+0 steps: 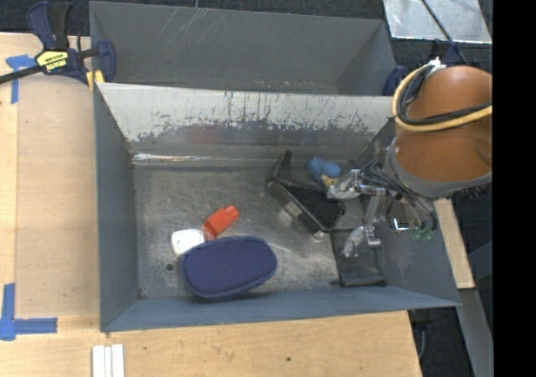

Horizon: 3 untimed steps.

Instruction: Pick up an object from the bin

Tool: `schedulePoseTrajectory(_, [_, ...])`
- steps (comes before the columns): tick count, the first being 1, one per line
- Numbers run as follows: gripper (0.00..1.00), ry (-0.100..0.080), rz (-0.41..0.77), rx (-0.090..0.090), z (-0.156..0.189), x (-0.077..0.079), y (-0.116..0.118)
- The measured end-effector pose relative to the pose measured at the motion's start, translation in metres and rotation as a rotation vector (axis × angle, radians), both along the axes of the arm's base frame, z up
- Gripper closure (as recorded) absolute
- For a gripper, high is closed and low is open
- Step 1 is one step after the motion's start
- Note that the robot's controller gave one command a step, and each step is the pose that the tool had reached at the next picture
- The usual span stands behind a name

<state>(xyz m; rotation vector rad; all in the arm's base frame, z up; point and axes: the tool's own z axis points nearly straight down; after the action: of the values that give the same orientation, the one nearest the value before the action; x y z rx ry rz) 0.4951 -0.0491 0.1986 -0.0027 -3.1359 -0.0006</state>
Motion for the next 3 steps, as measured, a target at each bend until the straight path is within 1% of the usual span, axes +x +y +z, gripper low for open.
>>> schedulePoseTrajectory(1, [0.00,-0.010,0.078,-0.003,-0.096,-0.006,-0.062])
schedulePoseTrajectory(2, [0.00,-0.011,-0.102,-0.002,-0.098,-0.002,-0.070])
schedulePoseTrajectory(3, [0.00,-0.011,-0.228,-0.002,-0.095,0.007,-0.078])
